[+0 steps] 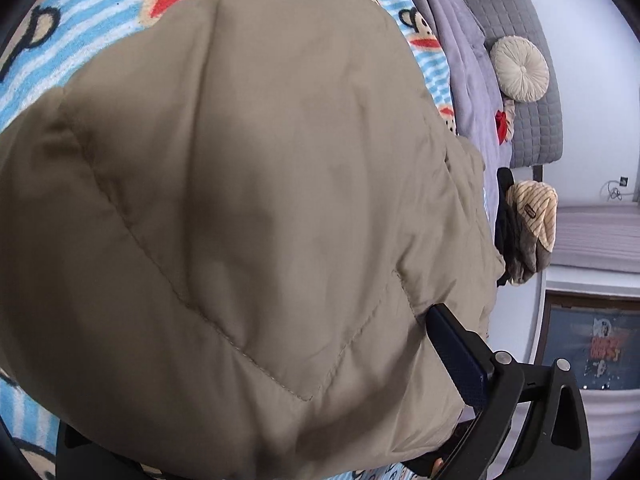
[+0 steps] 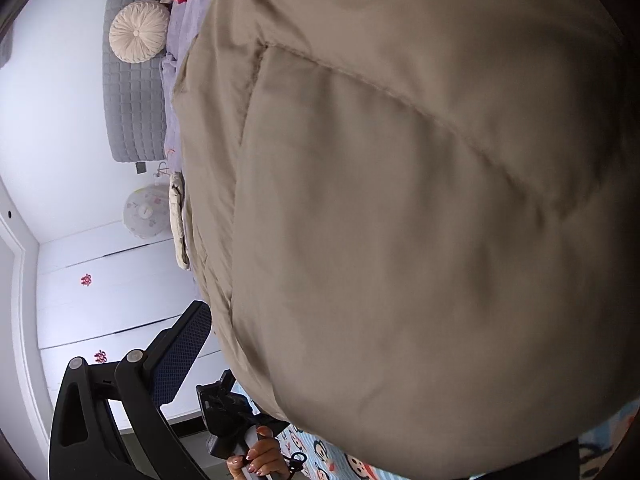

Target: Fold large clothes

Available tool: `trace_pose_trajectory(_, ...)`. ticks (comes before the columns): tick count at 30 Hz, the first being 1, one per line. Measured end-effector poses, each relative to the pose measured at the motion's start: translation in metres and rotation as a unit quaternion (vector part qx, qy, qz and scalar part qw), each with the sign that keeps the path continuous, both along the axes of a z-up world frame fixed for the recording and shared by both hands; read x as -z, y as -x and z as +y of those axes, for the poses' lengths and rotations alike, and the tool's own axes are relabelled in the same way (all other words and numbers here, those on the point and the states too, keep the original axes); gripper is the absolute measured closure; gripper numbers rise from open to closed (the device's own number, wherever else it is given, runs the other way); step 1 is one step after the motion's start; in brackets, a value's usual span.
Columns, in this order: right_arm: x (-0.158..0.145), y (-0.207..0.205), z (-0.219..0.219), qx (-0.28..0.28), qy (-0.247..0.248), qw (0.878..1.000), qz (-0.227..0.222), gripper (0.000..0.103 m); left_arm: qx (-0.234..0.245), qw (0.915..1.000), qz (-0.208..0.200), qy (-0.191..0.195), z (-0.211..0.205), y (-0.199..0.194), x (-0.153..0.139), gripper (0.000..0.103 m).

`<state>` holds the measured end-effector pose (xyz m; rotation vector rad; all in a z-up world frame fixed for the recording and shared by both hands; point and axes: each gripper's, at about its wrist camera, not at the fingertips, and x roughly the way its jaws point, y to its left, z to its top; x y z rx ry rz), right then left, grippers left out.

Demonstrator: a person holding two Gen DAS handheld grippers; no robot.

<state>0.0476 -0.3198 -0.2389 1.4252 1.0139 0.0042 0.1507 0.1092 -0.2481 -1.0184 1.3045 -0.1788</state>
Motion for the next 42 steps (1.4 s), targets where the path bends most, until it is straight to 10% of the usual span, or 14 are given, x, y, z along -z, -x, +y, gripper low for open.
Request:
trace_pose_trajectory(5, 0.003, 0.005, -0.003, 0.02, -0.027, 0.999, 0.018, 0.021, 0.009, 0.9994, -0.032, 0.001, -0.001, -0.003, -0.012, 0.07)
trace_pose_trajectory(7, 0.003, 0.007, -0.005, 0.021, -0.032, 0.999, 0.026, 0.055, 0.024, 0.9983, -0.053, -0.002, -0.003, -0.004, -0.023, 0.077)
trace_pose_trajectory(10, -0.005, 0.009, -0.005, 0.01, -0.027, 1.0, 0.012, 0.072, 0.056, 0.9946, -0.085, -0.018, -0.006, -0.003, -0.045, 0.081)
trace_pose_trajectory(17, -0.035, 0.039, -0.005, -0.031, -0.018, 0.999, -0.003, 0.078, 0.121, 0.9859, -0.113, -0.024, -0.006, 0.026, -0.079, 0.081)
trace_pose_trajectory(28, -0.033, 0.163, 0.011, -0.047, -0.062, 0.995, 0.064, 0.078, 0.21, 0.977, -0.009, -0.036, 0.011, 0.126, -0.064, 0.078)
trace_pose_trajectory(32, -0.016, 0.18, 0.014, -0.032, -0.051, 0.992, 0.111, 0.063, 0.215, 0.9692, 0.028, -0.116, 0.009, 0.137, -0.045, 0.043)
trace_pose_trajectory(42, -0.062, 0.162, 0.024, -0.164, 0.024, 0.979, 0.12, 0.047, 0.227, 0.9504, -0.009, -0.213, 0.035, 0.143, -0.109, 0.043)
